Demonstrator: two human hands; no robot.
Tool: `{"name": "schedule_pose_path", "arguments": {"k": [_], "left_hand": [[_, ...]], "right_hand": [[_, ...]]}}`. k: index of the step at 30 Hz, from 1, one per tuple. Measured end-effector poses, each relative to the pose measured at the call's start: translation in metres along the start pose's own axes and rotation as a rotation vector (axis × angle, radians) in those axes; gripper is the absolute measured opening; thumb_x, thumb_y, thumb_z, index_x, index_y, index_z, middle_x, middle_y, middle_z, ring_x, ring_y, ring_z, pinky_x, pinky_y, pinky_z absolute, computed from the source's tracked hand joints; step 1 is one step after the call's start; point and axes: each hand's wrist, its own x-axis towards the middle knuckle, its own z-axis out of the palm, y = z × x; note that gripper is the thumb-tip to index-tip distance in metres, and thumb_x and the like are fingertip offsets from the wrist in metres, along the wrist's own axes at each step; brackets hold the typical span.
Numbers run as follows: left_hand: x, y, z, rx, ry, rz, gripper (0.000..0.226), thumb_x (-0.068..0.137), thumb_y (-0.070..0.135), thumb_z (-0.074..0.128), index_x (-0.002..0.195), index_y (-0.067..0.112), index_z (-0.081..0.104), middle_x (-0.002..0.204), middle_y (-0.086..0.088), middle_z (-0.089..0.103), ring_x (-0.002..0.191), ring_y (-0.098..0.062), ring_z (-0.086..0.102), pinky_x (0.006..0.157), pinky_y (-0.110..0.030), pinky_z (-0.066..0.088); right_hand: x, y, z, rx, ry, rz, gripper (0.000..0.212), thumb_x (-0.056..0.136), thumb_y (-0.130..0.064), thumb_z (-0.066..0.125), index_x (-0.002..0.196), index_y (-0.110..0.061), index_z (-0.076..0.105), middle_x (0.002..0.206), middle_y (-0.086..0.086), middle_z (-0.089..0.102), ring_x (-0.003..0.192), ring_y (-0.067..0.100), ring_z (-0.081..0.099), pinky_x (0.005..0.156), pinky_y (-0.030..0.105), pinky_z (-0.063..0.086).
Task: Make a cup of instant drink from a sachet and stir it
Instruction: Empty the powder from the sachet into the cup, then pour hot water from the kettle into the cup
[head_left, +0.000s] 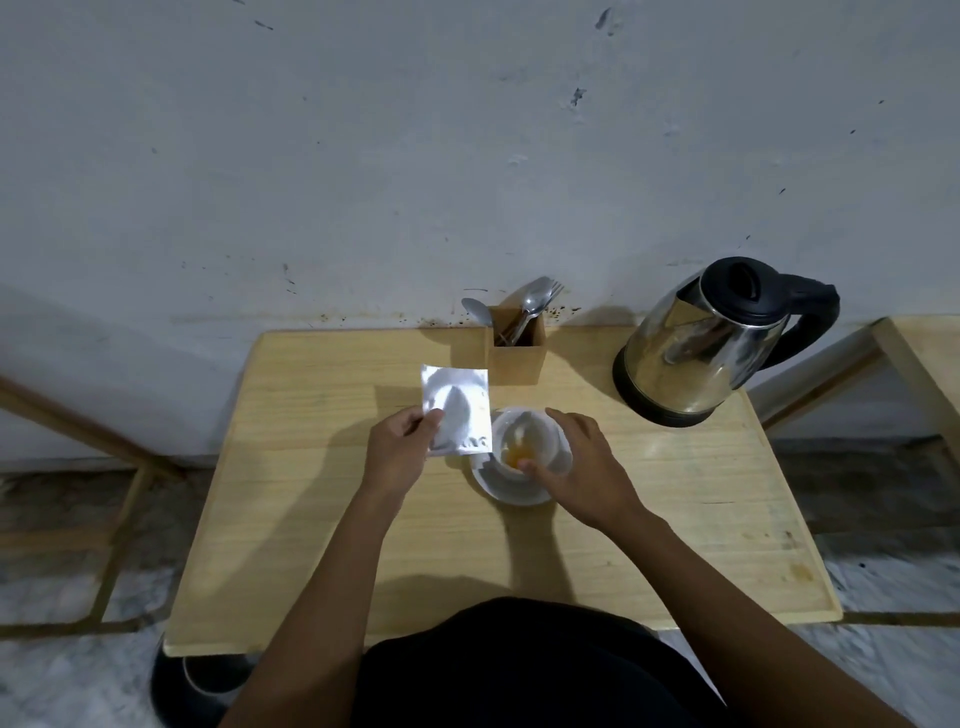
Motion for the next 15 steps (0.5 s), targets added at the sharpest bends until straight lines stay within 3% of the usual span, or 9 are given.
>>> {"name": "schedule_pose_path", "arguments": {"k": [2,5,9,10,12,15], "left_hand": [[0.005,-0.013,-0.005,0.023,0.069,0.018,0.032,0.088,0.024,0.061,0.07,-0.003,0.06,0.064,-0.008,0.046,0.06,-0.014,0.039,0.057,-0.026,0.035],[0.013,-0.032,-0.008,0.059,0.122,0.025,0.035,0.087,0.02,0.061,0.059,0.005,0.046,0.062,-0.009,0.036,0.06,-0.016,0.032,0.049,-0.022,0.027],[0.026,-0.053,-0.001,0.095,0.152,-0.057,0.033,0.086,0.019,0.062,0.06,0.01,0.043,0.06,-0.006,0.033,0.061,-0.019,0.032,0.055,-0.028,0.027],[0.029,-0.057,0.0,0.114,0.16,-0.079,0.026,0.086,0.02,0.062,0.064,0.009,0.053,0.062,-0.006,0.042,0.063,-0.021,0.039,0.058,-0.028,0.031],[0.03,-0.06,0.005,0.197,0.156,-0.114,0.019,0.086,0.024,0.062,0.096,0.008,0.067,0.084,-0.008,0.062,0.08,-0.027,0.058,0.07,-0.03,0.042],[0.028,-0.07,0.009,0.579,0.232,0.006,0.056,0.084,0.033,0.065,0.133,0.01,0.048,0.126,-0.015,0.056,0.115,-0.035,0.052,0.092,-0.043,0.047]], "right_hand": [[0.006,0.001,0.005,-0.02,-0.049,0.034,0.085,0.07,-0.065,0.069,0.141,-0.036,0.033,0.14,-0.009,0.04,0.12,0.01,0.044,0.09,0.035,0.048],[0.011,-0.002,0.01,-0.035,-0.081,0.068,0.093,0.062,-0.071,0.071,0.14,-0.038,0.031,0.139,-0.009,0.04,0.121,0.011,0.045,0.09,0.04,0.051],[0.015,-0.003,0.011,-0.026,-0.089,0.079,0.084,0.057,-0.067,0.073,0.128,-0.042,0.036,0.13,-0.01,0.042,0.116,0.01,0.046,0.087,0.041,0.052],[0.016,-0.003,0.011,-0.031,-0.091,0.079,0.081,0.056,-0.067,0.073,0.125,-0.043,0.038,0.128,-0.01,0.044,0.115,0.011,0.047,0.085,0.041,0.052],[0.017,-0.004,0.011,-0.032,-0.098,0.085,0.079,0.055,-0.065,0.072,0.123,-0.043,0.039,0.125,-0.009,0.043,0.113,0.012,0.049,0.083,0.041,0.053],[0.017,-0.005,0.008,-0.033,-0.101,0.095,0.077,0.059,-0.058,0.074,0.126,-0.041,0.04,0.126,-0.009,0.039,0.108,0.014,0.053,0.082,0.038,0.052]]}}
